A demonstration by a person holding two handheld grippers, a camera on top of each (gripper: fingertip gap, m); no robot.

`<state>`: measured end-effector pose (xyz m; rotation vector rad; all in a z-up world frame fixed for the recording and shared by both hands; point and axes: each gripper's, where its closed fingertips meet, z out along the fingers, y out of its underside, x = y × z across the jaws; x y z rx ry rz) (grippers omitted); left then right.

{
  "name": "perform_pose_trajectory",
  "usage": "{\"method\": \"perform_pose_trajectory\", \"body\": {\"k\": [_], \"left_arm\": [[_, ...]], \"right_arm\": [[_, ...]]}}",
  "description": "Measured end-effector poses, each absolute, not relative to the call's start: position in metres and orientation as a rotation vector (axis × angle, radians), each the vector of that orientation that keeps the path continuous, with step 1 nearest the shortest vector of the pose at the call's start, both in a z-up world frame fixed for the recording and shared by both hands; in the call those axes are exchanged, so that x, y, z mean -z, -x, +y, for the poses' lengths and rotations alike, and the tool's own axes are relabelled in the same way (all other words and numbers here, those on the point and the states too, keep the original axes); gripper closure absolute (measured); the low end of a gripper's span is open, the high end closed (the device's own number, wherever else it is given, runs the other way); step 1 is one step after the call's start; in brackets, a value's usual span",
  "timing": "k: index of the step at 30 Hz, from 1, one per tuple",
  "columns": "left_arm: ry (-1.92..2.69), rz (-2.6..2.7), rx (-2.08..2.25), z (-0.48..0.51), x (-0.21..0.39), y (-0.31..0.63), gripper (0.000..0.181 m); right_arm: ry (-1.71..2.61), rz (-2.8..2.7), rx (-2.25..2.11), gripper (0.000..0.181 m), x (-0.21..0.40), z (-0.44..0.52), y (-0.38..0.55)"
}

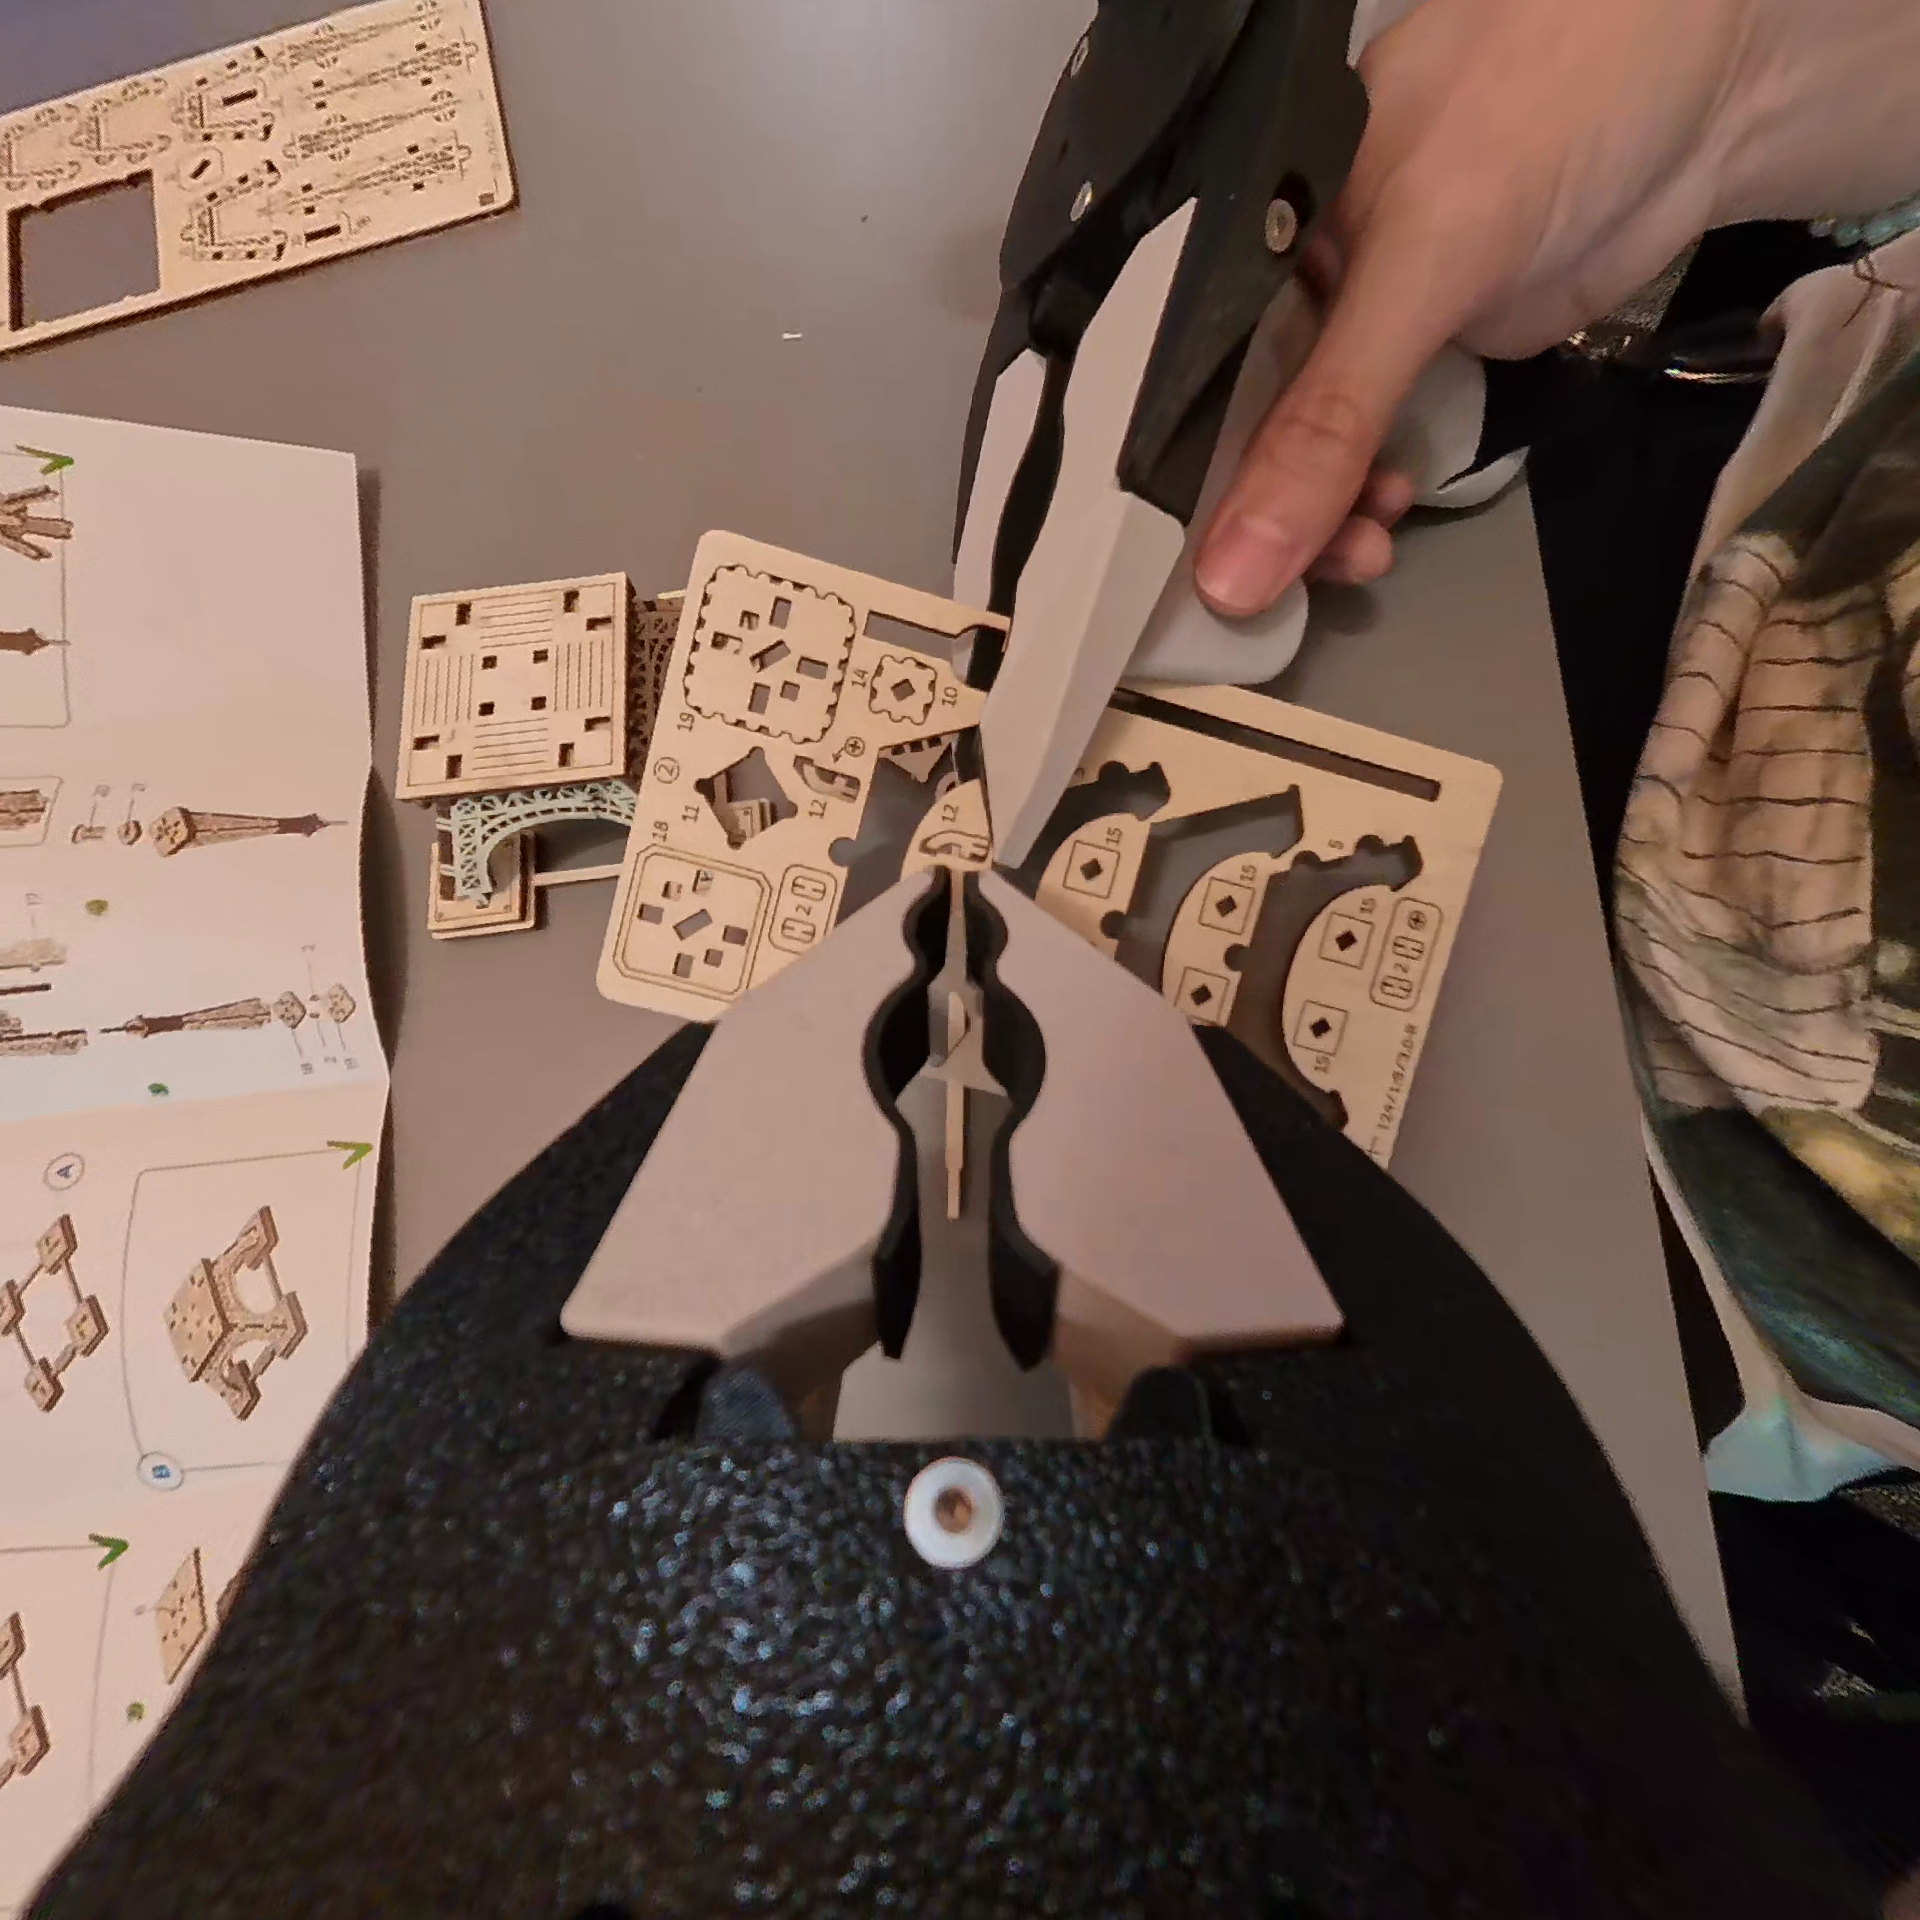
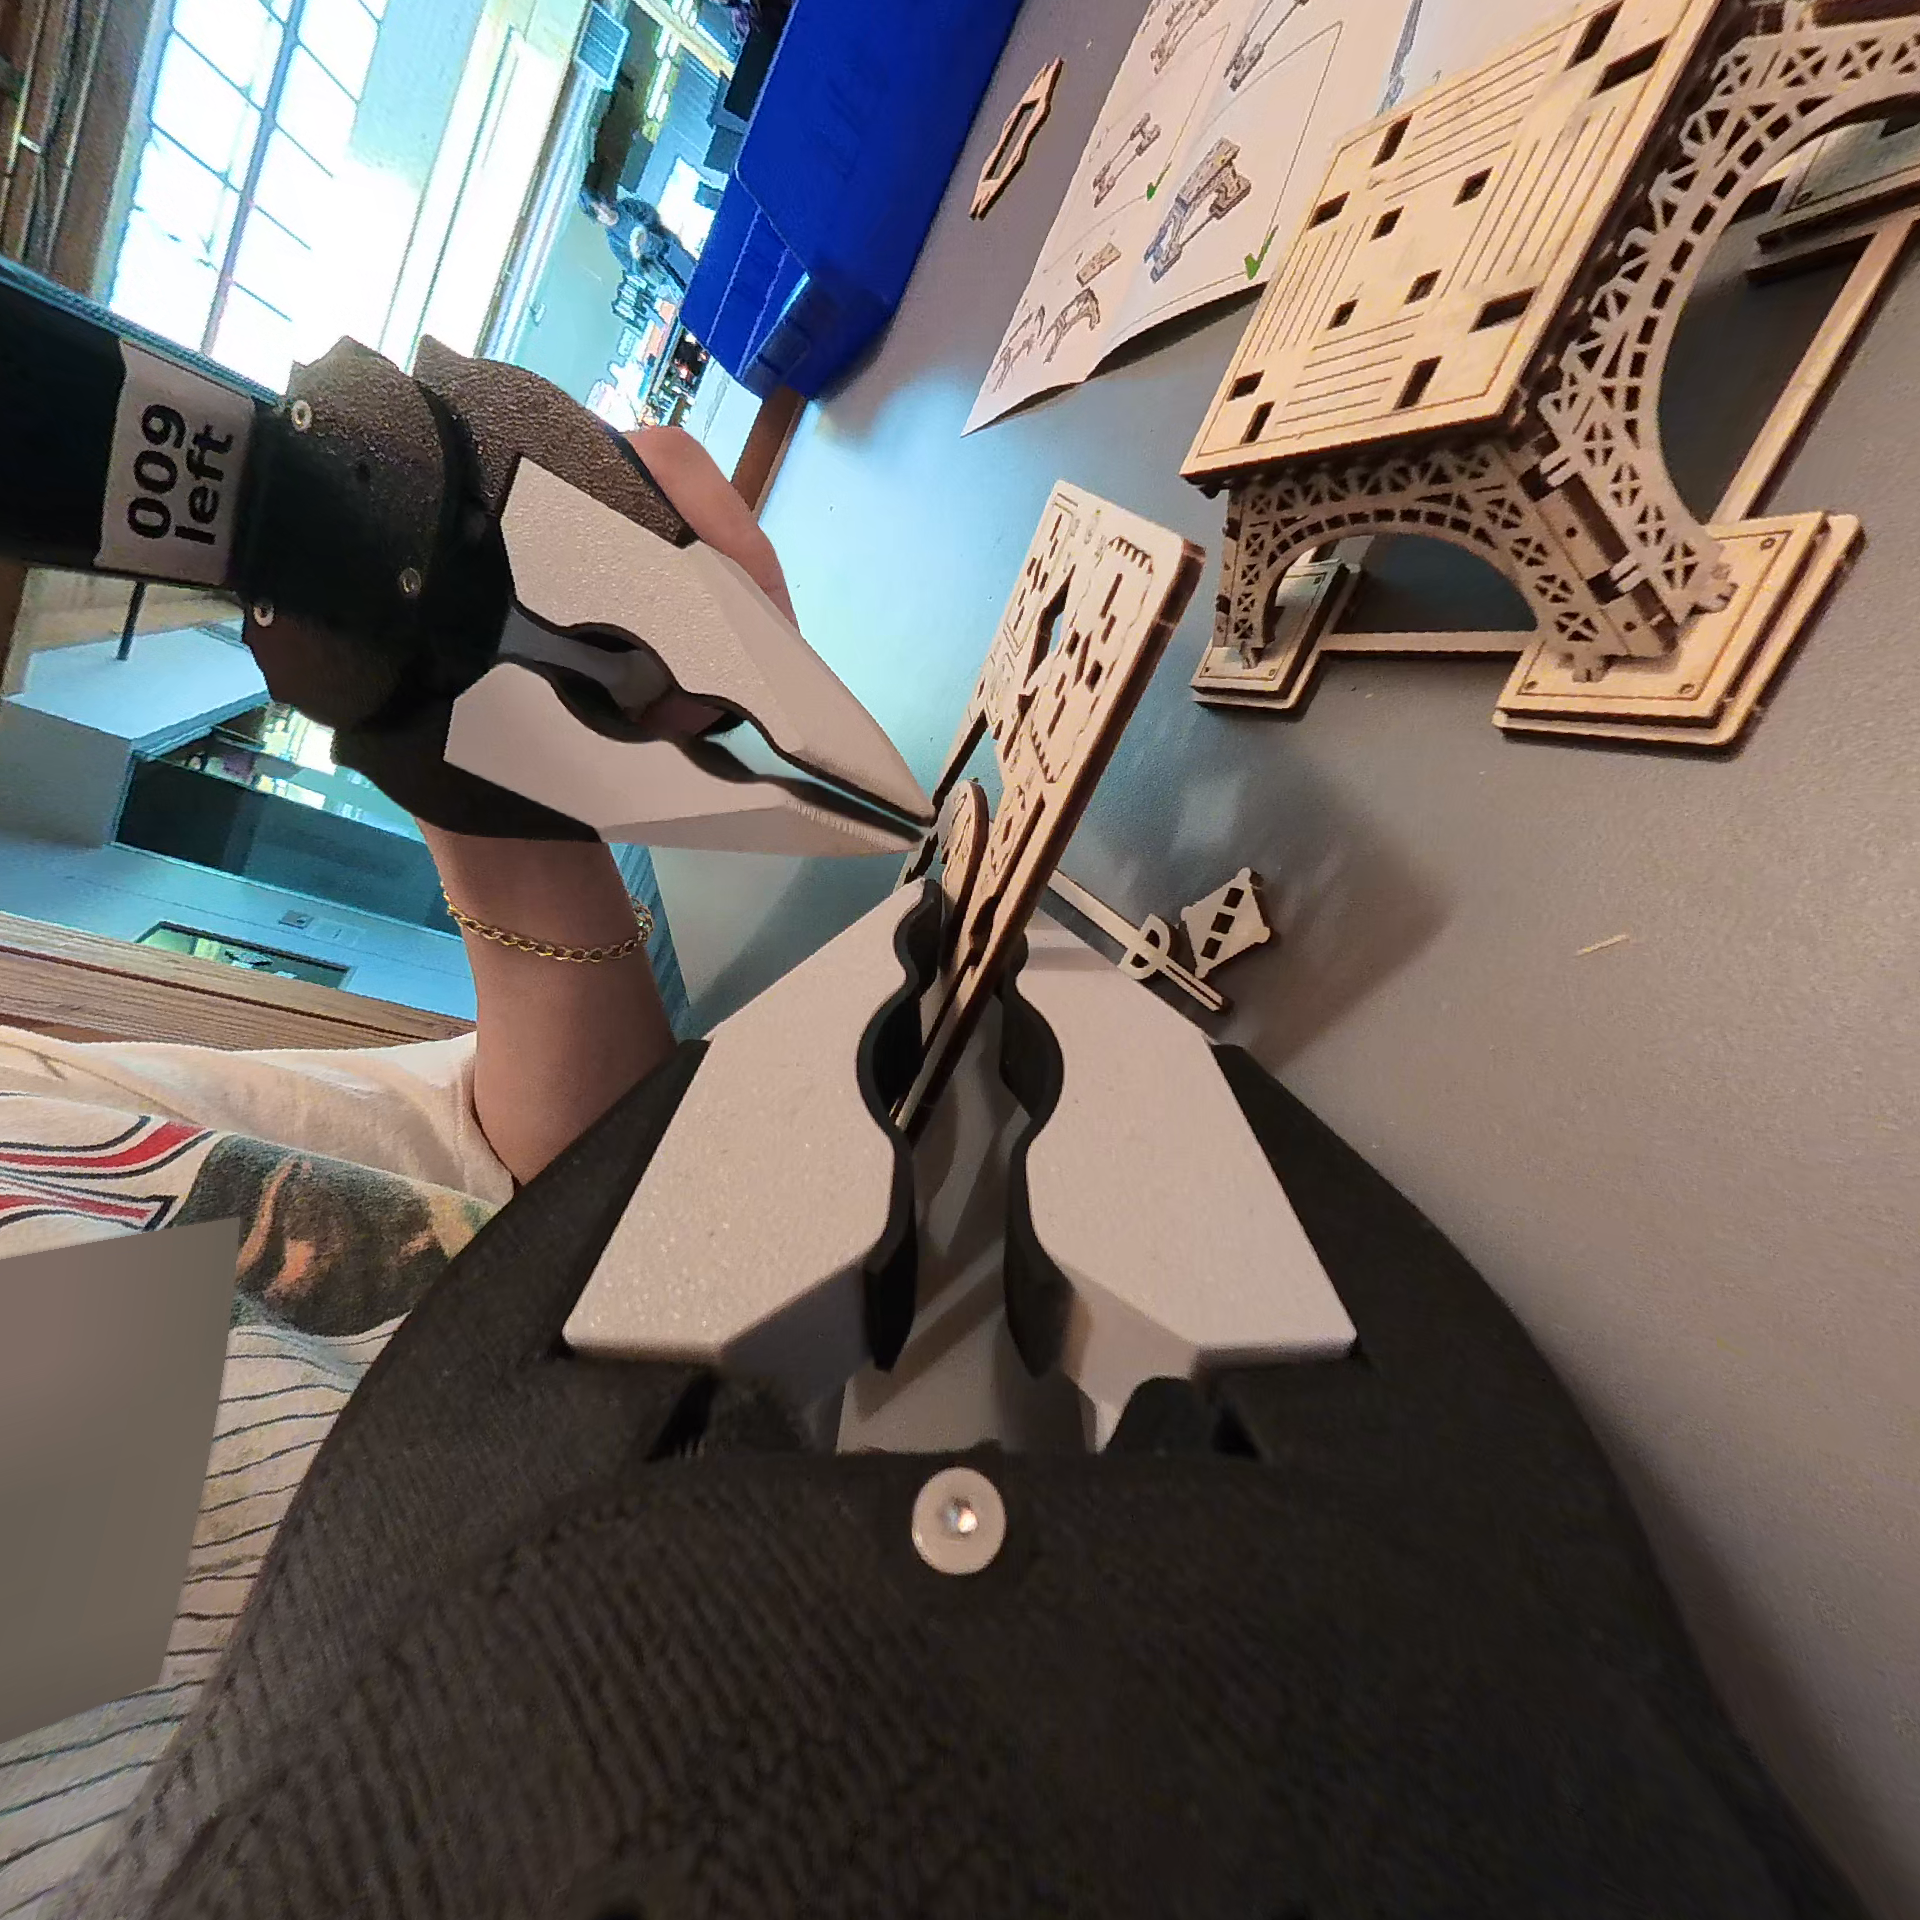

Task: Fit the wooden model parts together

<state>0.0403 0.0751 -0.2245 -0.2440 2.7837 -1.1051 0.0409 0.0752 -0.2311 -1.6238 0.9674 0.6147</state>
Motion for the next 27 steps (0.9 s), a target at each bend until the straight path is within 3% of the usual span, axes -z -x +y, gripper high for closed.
{"method": "perform_pose_trajectory", "body": {"k": [1,11,15,27], "left_arm": [[0.238,2.783,1.098,0.074,0.225,-0.040,0.177],[0.200,2.668,1.027,0.073,0.222,-0.054,0.152],[0.080,2.733,1.070,0.074,0.222,-0.037,0.175],[0.114,2.753,1.059,0.080,0.225,-0.037,0.181]], "right_arm": [[1.624,0.967,-0.614,0.176,0.231,0.075,-0.041],[1.625,0.947,-0.632,0.176,0.229,0.076,-0.038],[1.620,0.944,-0.634,0.175,0.229,0.076,-0.038],[1.624,0.952,-0.618,0.176,0.229,0.075,-0.040]]}}
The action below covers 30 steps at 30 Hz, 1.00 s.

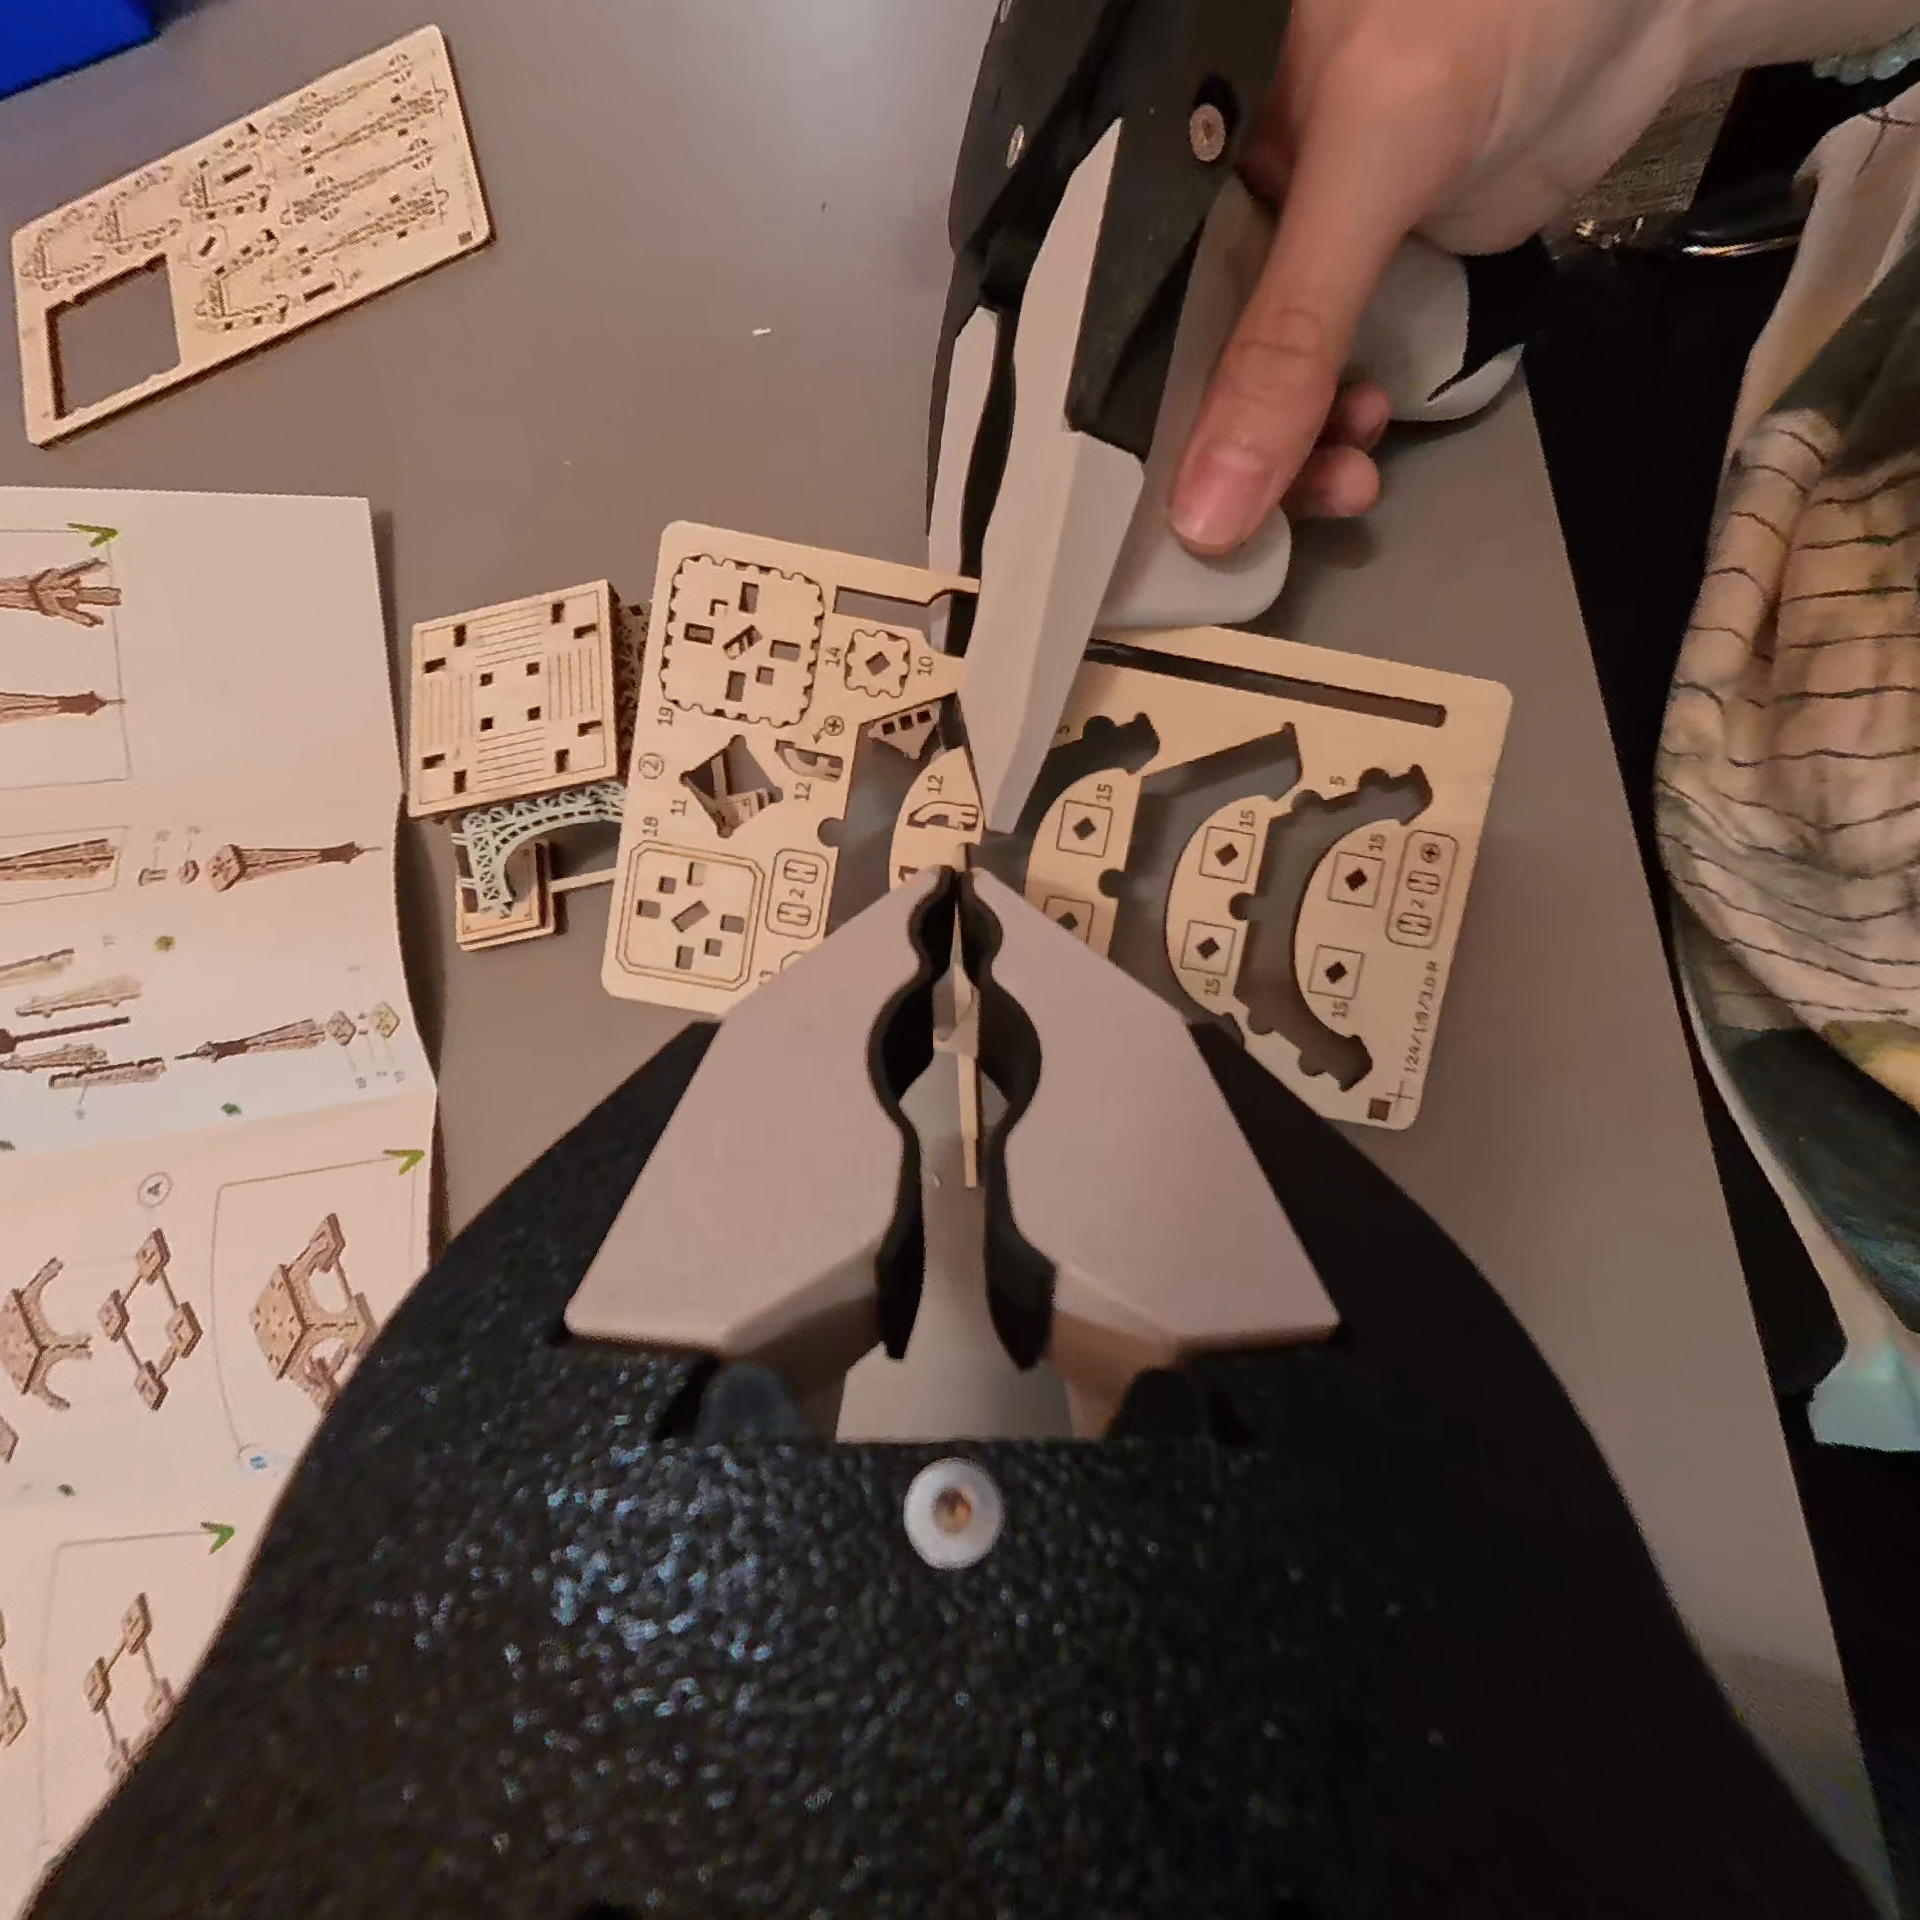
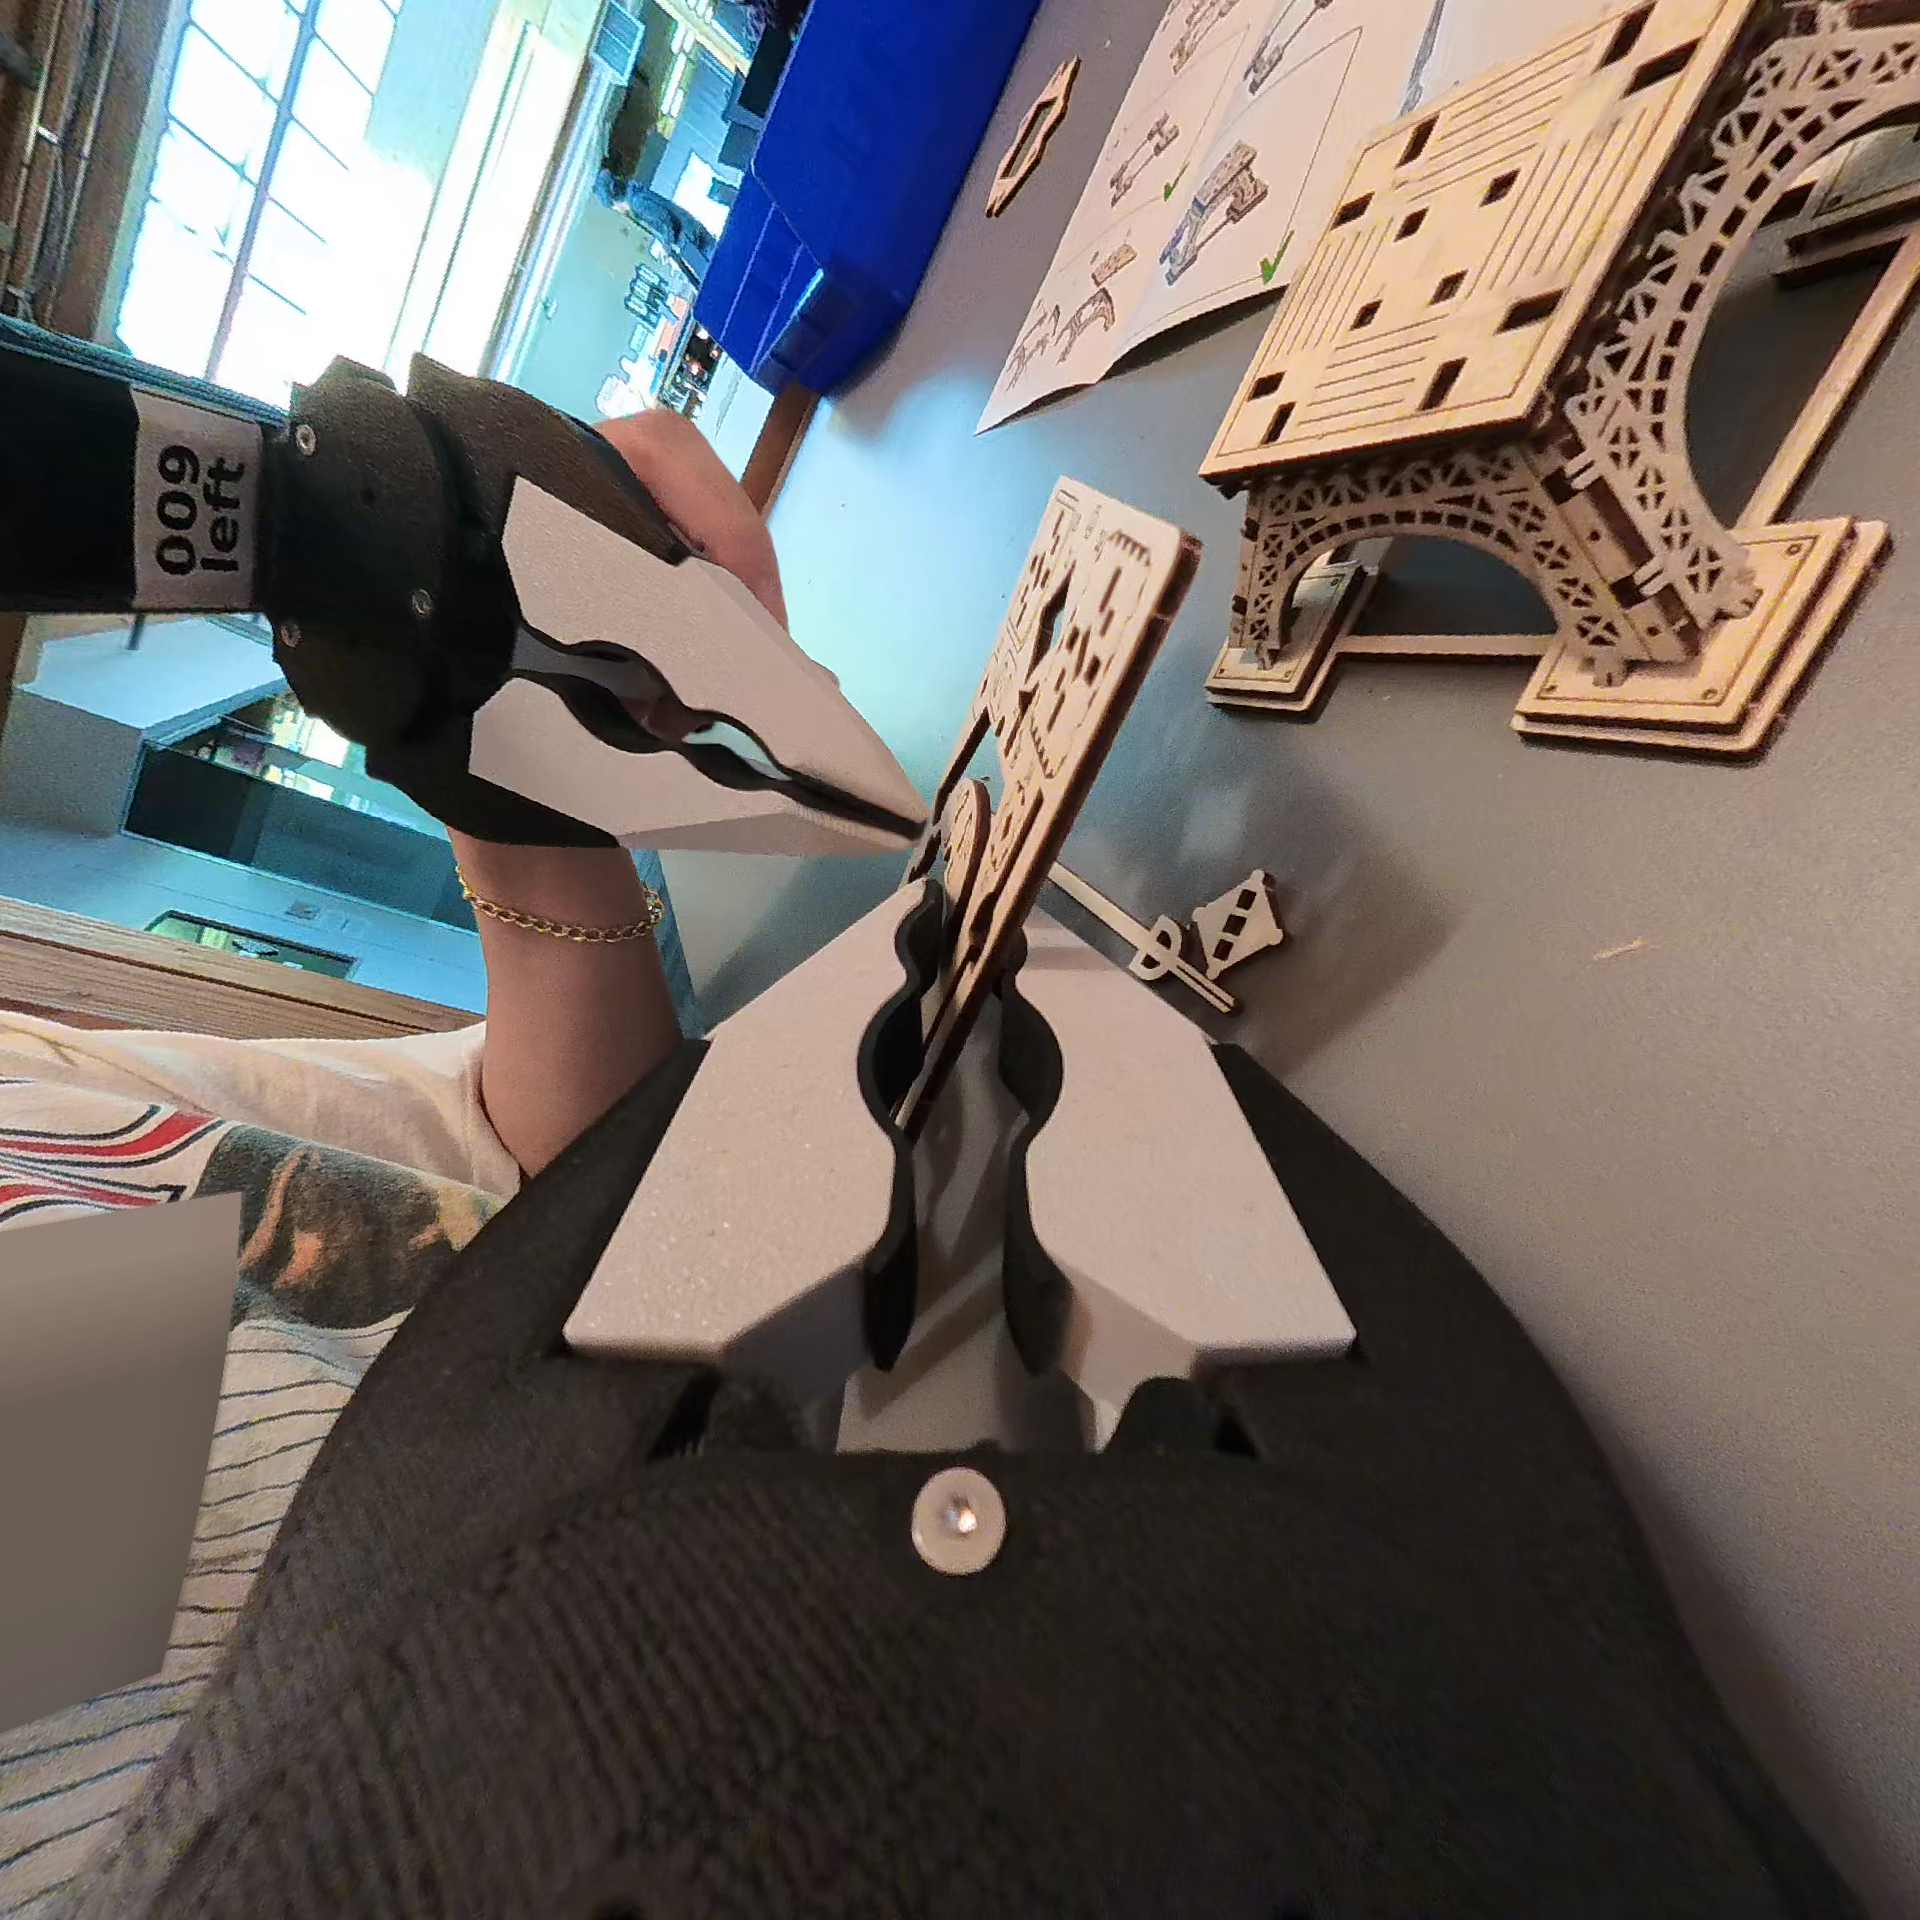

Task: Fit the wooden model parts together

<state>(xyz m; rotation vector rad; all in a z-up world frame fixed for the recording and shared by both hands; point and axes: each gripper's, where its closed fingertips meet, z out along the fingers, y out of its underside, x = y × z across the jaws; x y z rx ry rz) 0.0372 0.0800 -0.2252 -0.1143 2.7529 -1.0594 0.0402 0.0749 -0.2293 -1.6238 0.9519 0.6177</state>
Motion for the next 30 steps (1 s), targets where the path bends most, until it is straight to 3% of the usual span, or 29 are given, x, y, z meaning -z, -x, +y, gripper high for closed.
{"method": "perform_pose_trajectory", "body": {"k": [11,16,25,27,30], "left_arm": [[0.202,2.825,0.986,0.080,0.233,-0.029,0.156],[0.626,2.901,1.057,0.073,0.228,-0.022,0.137],[1.054,2.884,1.101,0.068,0.225,-0.020,0.130],[1.096,2.857,1.074,0.070,0.226,-0.025,0.139],[1.124,2.850,1.068,0.069,0.227,-0.025,0.137]], "right_arm": [[1.633,0.965,-0.618,0.176,0.232,0.075,-0.041],[1.631,0.966,-0.617,0.176,0.232,0.075,-0.041],[1.642,0.966,-0.618,0.176,0.233,0.075,-0.040],[1.641,0.966,-0.617,0.176,0.233,0.075,-0.040],[1.641,0.970,-0.616,0.176,0.233,0.075,-0.040]]}}
